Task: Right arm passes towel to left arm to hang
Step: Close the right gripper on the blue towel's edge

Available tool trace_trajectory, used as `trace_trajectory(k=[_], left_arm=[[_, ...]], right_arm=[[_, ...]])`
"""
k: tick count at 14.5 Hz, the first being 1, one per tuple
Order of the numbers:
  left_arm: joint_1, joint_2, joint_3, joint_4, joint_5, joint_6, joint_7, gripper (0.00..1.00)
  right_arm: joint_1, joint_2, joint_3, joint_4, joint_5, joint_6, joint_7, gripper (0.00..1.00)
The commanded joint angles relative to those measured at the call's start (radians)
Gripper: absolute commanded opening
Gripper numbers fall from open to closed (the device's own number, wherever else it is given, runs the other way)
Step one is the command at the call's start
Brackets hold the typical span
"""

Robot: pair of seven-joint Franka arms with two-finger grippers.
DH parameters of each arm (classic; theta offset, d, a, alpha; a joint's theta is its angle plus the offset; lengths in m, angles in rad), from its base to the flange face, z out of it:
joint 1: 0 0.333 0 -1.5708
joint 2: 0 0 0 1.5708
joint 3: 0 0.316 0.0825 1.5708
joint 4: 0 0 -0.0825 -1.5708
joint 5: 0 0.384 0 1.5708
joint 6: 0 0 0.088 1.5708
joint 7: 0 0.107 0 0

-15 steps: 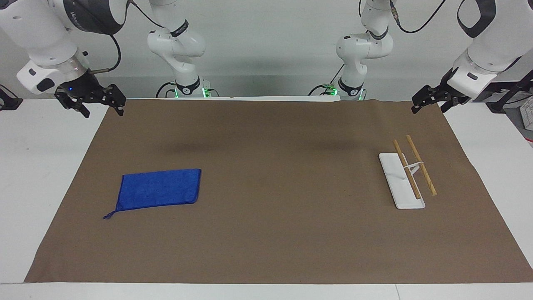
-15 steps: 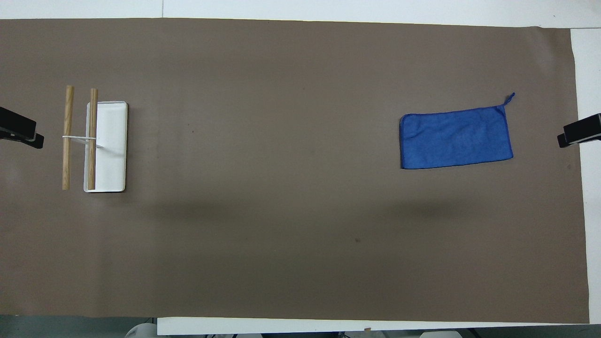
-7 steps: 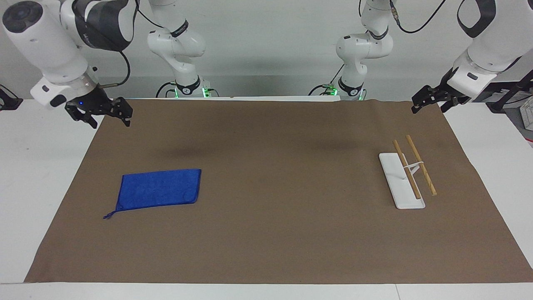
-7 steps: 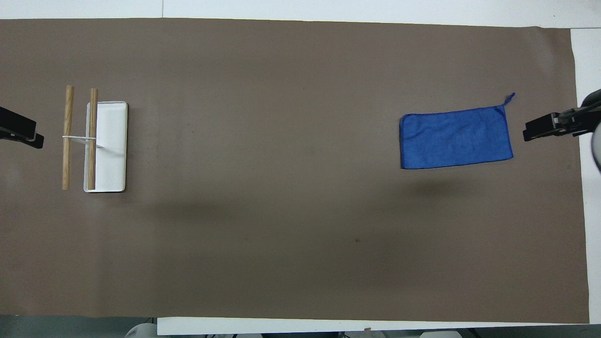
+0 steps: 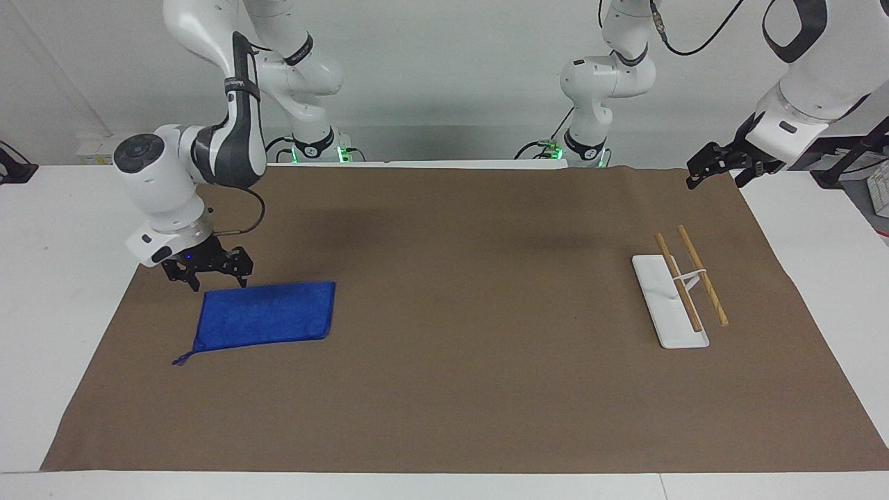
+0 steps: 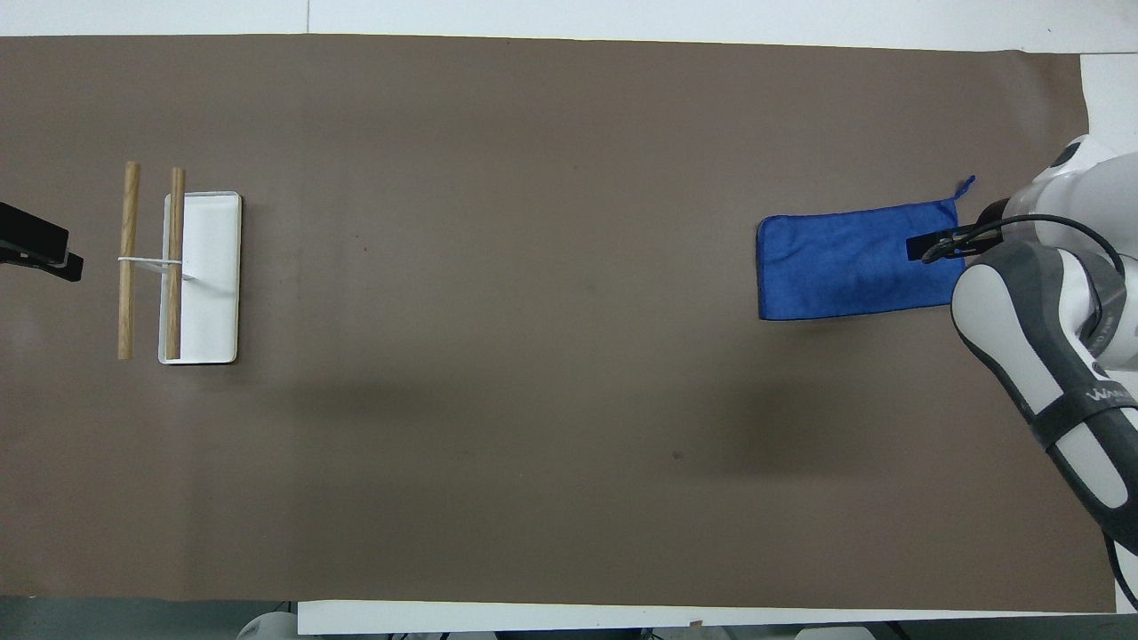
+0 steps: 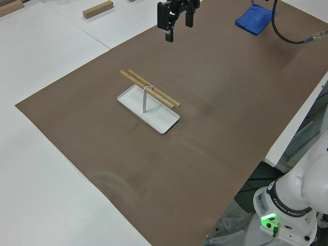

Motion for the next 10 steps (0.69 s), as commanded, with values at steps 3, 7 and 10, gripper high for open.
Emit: trace_trajectory(k=[3,7,10], left_arm=[[-0.006,-0.021,0.005,-0.025,0.019,0.005,-0.009,1.0],[-0.006,-0.021,0.005,-0.024,0.019,0.005,-0.009,1.0],[-0.006,-0.021,0.005,-0.025,0.019,0.005,-0.009,1.0]], right_arm=[[-0.043,0.07,0.037,-0.042,0.001,0.126,-0.044,0.99],[-0.046,0.12,0.038,-0.043,0.001,0.163,-0.067,0.99],[-0.045,0.133,0.038,-0.043,0.001,0.164,-0.067,0.97]])
